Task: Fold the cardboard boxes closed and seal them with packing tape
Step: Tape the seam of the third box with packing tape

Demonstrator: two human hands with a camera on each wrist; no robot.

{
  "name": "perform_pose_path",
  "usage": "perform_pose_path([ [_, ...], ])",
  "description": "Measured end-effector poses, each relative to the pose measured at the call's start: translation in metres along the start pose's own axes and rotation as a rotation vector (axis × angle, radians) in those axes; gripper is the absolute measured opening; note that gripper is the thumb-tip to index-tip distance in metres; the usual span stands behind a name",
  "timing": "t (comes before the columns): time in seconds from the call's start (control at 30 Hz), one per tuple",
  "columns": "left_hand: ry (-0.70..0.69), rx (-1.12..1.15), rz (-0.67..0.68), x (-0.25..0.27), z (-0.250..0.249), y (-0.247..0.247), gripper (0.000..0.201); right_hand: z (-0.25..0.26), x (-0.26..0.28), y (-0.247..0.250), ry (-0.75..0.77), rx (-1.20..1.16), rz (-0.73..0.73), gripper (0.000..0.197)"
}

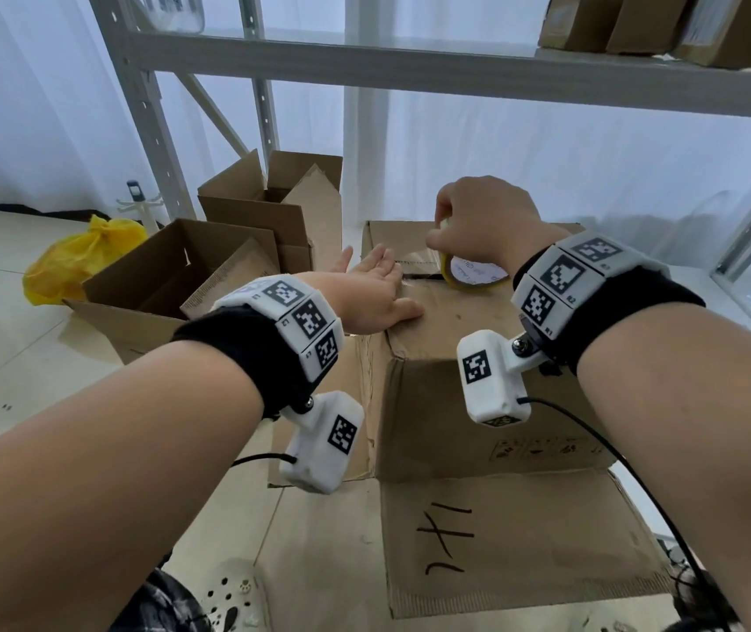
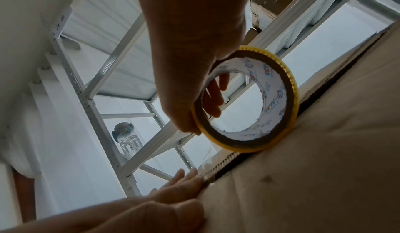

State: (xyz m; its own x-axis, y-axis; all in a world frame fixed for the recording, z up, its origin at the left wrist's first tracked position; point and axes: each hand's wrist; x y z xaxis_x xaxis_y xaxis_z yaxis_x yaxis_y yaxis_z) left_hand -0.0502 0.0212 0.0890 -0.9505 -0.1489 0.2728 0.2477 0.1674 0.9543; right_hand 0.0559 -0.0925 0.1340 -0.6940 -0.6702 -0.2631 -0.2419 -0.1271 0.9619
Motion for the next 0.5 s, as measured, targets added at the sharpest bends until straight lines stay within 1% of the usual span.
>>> perform_pose_path([
  [0.17, -0.061, -0.008, -0.028, 0.002, 0.01, 0.004, 0.073, -0.002, -0.001, 0.001, -0.021, -0.008, -0.001, 0.018],
  [0.27, -0.058, 0.037, -0.111, 0.003, 0.012, 0.008, 0.073, -0.003, -0.002, 0.003, 0.004, 0.002, 0.009, 0.022],
  [0.33, -0.025, 0.083, -0.156, 0.002, 0.009, 0.004, 0.085, -0.004, -0.002, 0.005, 0.01, -0.032, -0.02, 0.027],
  [0.4, 0.016, 0.124, -0.173, -0.003, 0.004, -0.002, 0.096, -0.007, -0.002, 0.007, -0.017, -0.128, -0.102, 0.029],
  [0.43, 0.038, 0.163, -0.176, -0.006, 0.002, -0.005, 0.1, -0.009, -0.001, 0.007, -0.032, -0.167, -0.142, 0.03],
  [0.5, 0.076, 0.291, -0.153, -0.011, 0.002, -0.008, 0.103, -0.015, 0.002, 0.003, -0.064, -0.213, -0.169, 0.037],
])
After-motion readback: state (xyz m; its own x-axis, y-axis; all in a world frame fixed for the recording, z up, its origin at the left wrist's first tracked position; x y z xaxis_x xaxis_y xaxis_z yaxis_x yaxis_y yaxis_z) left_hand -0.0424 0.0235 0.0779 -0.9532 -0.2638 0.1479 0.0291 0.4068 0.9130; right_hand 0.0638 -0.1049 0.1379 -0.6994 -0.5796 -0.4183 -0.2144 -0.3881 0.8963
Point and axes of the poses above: each hand's wrist, its own x-axis away from the middle knuckle, its own y-axis out of the back of the hand, z = x × y, and after that the axes turned 8 degrees about x, right-handed
